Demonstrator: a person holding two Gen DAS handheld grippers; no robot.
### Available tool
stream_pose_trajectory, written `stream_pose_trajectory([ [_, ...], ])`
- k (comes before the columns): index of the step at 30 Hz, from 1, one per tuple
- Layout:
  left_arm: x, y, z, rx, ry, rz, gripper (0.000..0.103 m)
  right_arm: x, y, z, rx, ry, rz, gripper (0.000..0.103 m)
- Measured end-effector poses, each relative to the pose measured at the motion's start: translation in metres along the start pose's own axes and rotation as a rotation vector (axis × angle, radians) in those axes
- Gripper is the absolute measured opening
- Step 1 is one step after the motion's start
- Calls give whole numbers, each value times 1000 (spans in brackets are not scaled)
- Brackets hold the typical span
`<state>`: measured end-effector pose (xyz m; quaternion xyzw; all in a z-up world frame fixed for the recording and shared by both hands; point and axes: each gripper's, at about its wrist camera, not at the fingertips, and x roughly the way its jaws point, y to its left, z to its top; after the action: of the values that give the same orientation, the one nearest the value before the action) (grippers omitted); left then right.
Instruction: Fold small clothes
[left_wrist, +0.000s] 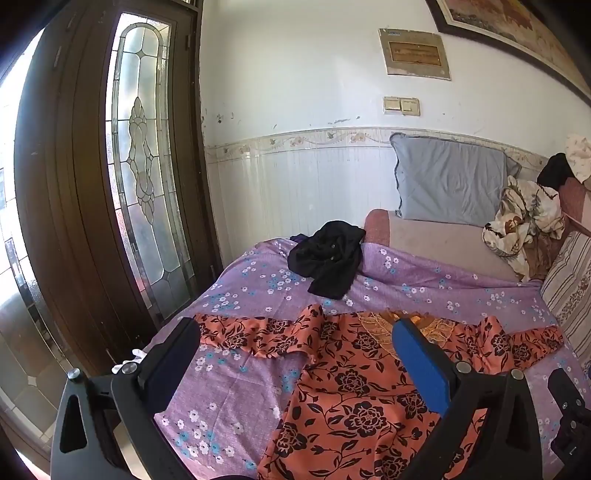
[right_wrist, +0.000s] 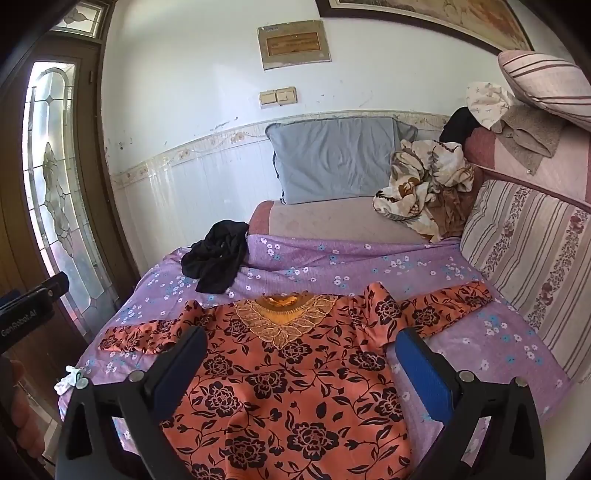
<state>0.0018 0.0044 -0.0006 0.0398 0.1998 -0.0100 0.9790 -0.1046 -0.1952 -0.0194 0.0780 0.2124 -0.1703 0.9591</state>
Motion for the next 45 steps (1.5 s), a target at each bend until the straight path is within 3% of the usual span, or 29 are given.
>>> stream_pose_trajectory([
  [28,7,-6,-4,5,5,21,103,5,-8,-1,12,-13,-1,103],
  [36,15,-8,-6,-15,29,14,103,19,-9,-7,32,48,8,103],
  [45,28,-17,-7,4,26,17,103,34,-13,-12,25,47,7,103],
])
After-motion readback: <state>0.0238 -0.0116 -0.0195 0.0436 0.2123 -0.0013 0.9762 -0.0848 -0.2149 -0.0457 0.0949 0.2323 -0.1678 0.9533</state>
